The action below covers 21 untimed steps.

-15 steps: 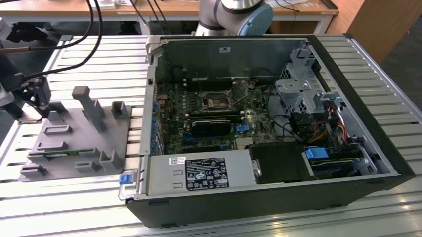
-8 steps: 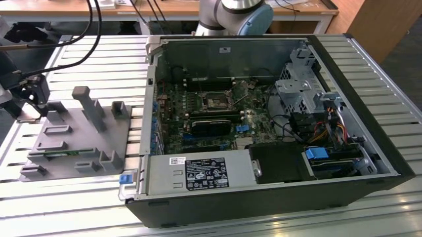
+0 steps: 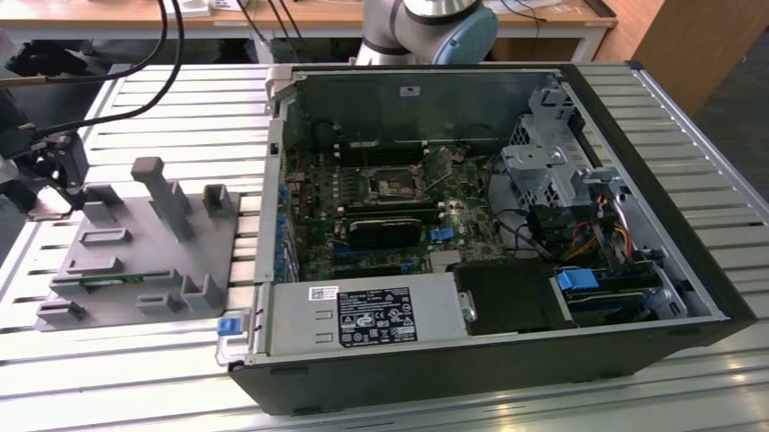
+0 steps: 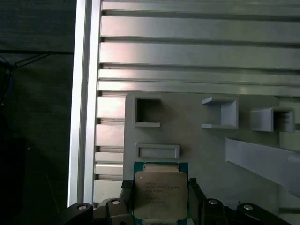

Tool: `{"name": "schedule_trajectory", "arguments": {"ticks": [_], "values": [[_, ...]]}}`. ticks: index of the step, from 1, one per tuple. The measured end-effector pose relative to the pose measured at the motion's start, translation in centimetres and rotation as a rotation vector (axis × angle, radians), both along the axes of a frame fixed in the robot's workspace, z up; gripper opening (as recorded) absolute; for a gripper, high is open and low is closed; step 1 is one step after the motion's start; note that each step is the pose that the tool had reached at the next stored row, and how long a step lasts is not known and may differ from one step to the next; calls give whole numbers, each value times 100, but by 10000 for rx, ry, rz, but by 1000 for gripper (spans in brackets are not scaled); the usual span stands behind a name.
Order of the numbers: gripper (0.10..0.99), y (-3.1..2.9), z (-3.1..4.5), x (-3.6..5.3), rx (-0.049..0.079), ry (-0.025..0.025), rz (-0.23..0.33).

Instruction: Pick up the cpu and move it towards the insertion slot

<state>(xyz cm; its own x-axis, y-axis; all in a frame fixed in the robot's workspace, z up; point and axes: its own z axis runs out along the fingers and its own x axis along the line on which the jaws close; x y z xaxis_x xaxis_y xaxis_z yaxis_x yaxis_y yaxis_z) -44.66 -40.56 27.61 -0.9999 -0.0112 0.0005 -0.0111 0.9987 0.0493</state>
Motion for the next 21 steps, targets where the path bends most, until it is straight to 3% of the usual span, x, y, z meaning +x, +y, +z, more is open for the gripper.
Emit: {"name": "schedule_trajectory", "arguments": {"ticks": [21], "values": [[545,4,105,0,-8,0,0]]}}
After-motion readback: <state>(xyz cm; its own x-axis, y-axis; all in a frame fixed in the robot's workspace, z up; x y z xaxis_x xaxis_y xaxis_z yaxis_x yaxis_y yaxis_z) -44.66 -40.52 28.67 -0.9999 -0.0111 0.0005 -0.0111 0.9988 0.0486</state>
